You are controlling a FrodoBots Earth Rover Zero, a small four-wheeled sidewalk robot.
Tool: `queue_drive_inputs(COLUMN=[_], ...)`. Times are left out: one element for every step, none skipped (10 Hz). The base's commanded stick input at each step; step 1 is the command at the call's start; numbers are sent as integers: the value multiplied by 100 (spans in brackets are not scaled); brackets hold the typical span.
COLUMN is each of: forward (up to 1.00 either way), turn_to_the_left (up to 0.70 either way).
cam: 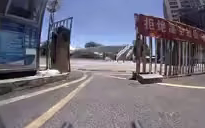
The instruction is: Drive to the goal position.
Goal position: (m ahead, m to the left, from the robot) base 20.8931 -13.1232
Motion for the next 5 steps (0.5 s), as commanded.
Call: queue_drive_inputs(forward=[70, 70, 70, 70, 70], turn_to_the_left=[0, 0, 0, 0, 0])
